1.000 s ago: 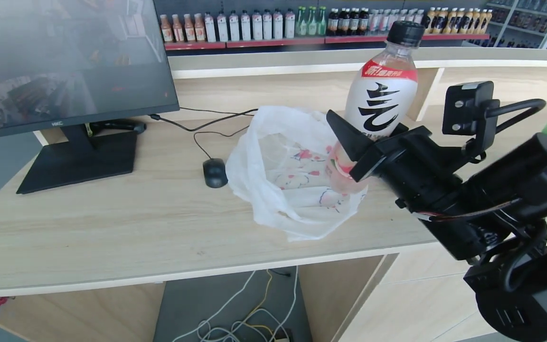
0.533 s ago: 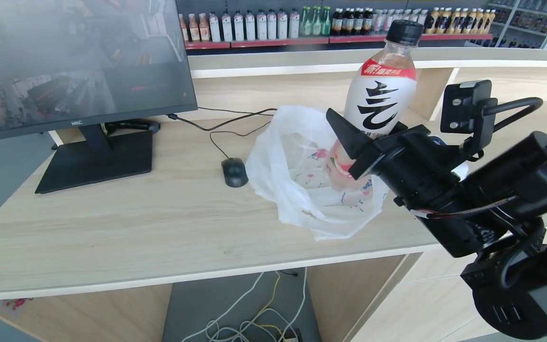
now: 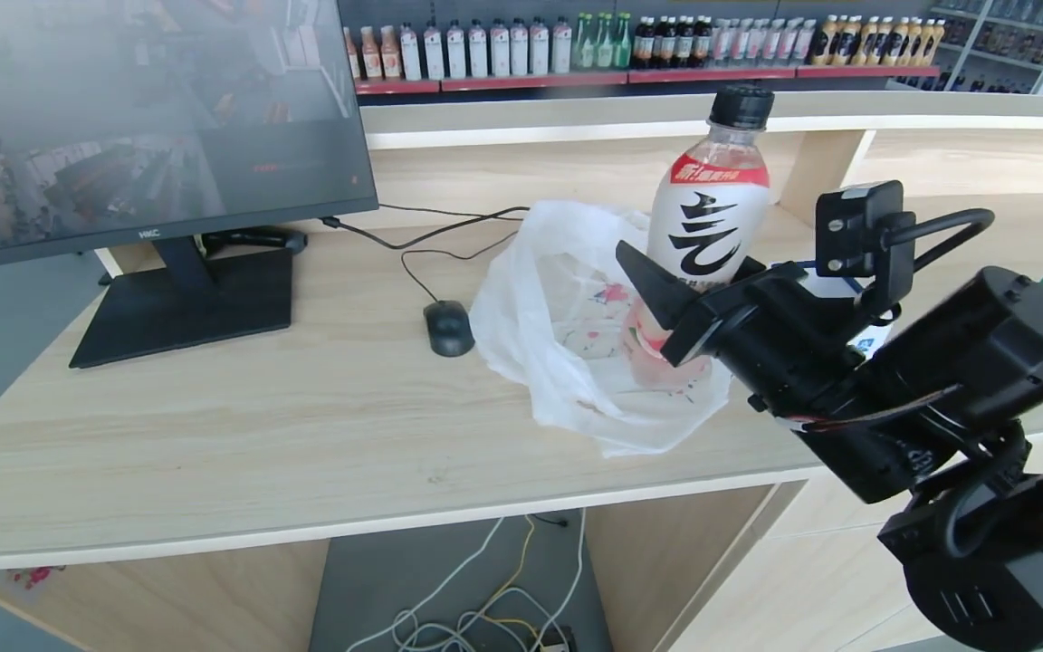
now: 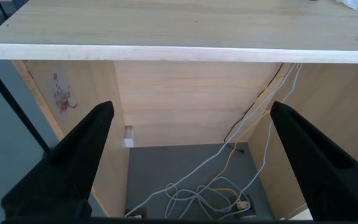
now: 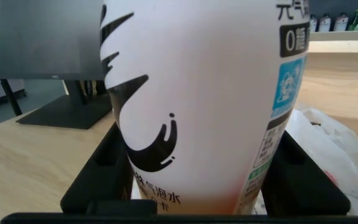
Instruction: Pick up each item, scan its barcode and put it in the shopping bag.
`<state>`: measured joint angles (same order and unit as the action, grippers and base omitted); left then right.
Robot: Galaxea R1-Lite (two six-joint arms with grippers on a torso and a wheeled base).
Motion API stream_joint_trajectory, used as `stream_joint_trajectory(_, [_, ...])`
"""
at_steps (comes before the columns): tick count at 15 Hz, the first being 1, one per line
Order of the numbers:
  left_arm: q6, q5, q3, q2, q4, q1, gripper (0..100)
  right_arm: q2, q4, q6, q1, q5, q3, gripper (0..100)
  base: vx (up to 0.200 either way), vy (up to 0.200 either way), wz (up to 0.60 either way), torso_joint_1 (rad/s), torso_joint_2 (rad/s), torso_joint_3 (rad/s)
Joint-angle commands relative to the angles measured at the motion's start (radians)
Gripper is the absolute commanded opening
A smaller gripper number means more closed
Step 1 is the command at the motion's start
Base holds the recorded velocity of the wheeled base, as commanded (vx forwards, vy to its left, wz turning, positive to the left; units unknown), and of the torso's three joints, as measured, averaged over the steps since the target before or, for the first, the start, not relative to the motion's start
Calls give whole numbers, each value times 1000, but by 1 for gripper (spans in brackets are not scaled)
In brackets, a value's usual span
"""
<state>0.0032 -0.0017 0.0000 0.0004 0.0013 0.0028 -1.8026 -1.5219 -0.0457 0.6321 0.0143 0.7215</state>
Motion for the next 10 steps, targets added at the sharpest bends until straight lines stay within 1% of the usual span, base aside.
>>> stream_joint_trajectory(1, [0, 0, 0, 0, 0, 0, 100, -12, 22, 0, -2, 0, 4, 0, 0, 0, 0, 0, 0, 0])
stream_joint_trajectory(2, [0, 0, 0, 0, 0, 0, 100, -27, 101, 0, -3, 0, 49, 0, 0, 0, 0, 0, 0, 0])
stream_joint_trajectory(3, [0, 0, 0, 0, 0, 0, 100, -50, 138, 0, -5, 1, 102, 0, 0, 0, 0, 0, 0, 0])
stream_joint_trajectory(7, [0, 0, 0, 0, -1, 0, 100, -155, 258, -2, -55, 3, 348, 0, 0, 0, 0, 0, 0, 0])
stream_joint_trajectory(10, [0, 0, 0, 0, 0, 0, 100, -204, 347, -2, -72, 3, 481, 0, 0, 0, 0, 0, 0, 0])
